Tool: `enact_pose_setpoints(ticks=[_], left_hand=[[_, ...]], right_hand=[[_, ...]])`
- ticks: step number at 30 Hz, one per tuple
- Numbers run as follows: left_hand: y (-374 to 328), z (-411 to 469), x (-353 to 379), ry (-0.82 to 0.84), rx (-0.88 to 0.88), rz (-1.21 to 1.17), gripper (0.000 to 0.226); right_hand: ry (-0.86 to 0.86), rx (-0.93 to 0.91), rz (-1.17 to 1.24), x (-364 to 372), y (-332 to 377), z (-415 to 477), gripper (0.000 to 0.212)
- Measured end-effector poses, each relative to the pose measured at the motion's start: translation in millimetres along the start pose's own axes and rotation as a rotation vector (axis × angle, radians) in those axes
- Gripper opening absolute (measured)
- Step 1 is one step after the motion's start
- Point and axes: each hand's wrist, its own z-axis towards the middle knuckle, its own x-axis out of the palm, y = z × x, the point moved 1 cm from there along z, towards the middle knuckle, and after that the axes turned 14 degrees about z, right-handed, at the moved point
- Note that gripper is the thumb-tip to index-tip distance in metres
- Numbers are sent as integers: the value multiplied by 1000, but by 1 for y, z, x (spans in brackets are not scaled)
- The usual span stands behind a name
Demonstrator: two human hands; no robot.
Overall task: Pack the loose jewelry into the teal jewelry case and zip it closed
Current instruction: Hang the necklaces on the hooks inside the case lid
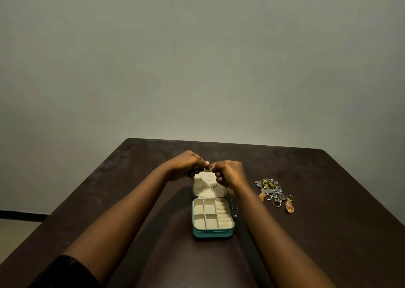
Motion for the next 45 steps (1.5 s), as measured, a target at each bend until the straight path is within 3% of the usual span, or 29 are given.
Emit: enact_pose_setpoints(ticks=[4, 8, 10, 17, 23, 30, 37, 41, 45], left_hand=[[17, 7, 4, -114, -57, 7, 17], [30, 19, 11, -346, -85, 308, 13], [35, 26, 15, -435, -95, 430, 13], [47, 41, 24, -578, -132, 465, 10], [50, 47, 30, -560, -178, 510, 13], [56, 52, 30, -429, -244, 551, 18], [44, 42, 27, -316, -405, 554, 28], [44, 40, 20, -255, -476, 468, 35], [46, 39, 14, -225, -507, 256, 16]], right_hand=[[-101, 11, -112, -1, -13, 12, 17], [-161, -83, -332, 7, -27, 27, 29], [-199, -143, -430, 12, -34, 32, 23], [-209, -291, -706, 20, -46, 35, 26], [-144, -302, -831, 21, -61, 38, 26], [-91, -262, -940, 22, -64, 39, 26], [-117, -219, -907, 23, -60, 38, 24], [-137, -159, -818, 20, -55, 33, 20], [-150, -120, -752, 20, -51, 31, 24]])
